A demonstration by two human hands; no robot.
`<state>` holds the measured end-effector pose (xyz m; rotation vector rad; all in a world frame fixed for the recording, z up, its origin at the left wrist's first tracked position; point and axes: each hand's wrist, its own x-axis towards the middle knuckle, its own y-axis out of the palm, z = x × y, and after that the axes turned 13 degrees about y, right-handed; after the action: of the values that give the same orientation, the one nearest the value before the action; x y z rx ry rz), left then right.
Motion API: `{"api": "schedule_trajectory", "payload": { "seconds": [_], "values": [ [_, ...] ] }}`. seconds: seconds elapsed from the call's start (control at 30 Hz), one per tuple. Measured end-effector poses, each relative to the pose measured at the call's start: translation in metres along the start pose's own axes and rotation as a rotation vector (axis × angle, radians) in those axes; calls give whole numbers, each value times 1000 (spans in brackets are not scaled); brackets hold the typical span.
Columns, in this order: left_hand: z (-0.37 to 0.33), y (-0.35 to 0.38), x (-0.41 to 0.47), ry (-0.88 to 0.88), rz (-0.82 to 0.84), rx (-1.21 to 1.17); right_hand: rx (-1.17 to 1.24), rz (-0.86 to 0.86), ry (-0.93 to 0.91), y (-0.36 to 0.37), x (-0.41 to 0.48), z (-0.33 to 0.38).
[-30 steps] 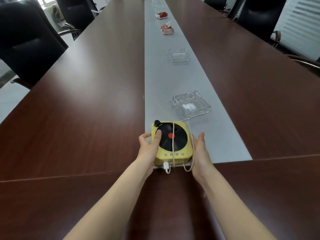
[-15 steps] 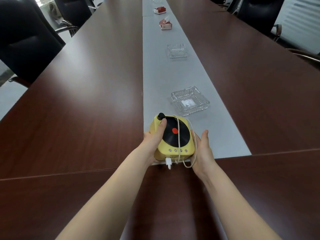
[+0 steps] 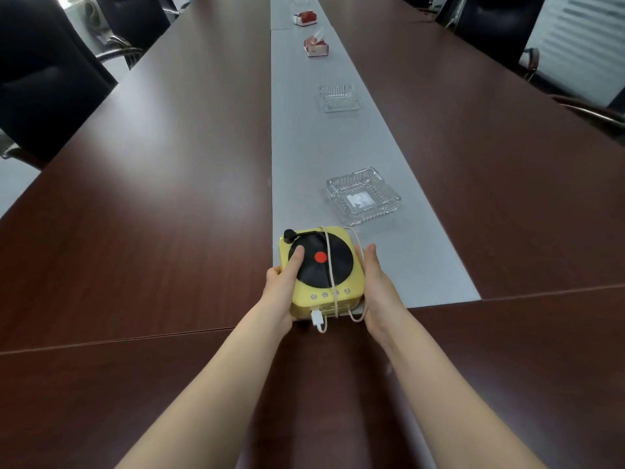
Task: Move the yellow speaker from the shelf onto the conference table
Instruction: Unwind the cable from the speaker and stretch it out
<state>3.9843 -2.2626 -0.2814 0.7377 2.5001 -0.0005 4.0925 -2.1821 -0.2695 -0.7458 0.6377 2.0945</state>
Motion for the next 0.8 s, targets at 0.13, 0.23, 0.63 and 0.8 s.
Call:
{"api": "schedule_trajectory", "payload": {
  "seconds": [0.13,0.23,0.63,0.8],
  "values": [
    [-3,0,-3,4,13,-56,-60,-14,-75,5,-10,6],
    [-10,2,-9,25,2,-45,-81,-26,-166,7,-19,9],
    [-39,1,-42,85,28,-100,-42,-53,-276,16,-62,22],
    [-47,1,-56,71,63,-115,-50,-59,-242,17,-77,30]
  ]
}}
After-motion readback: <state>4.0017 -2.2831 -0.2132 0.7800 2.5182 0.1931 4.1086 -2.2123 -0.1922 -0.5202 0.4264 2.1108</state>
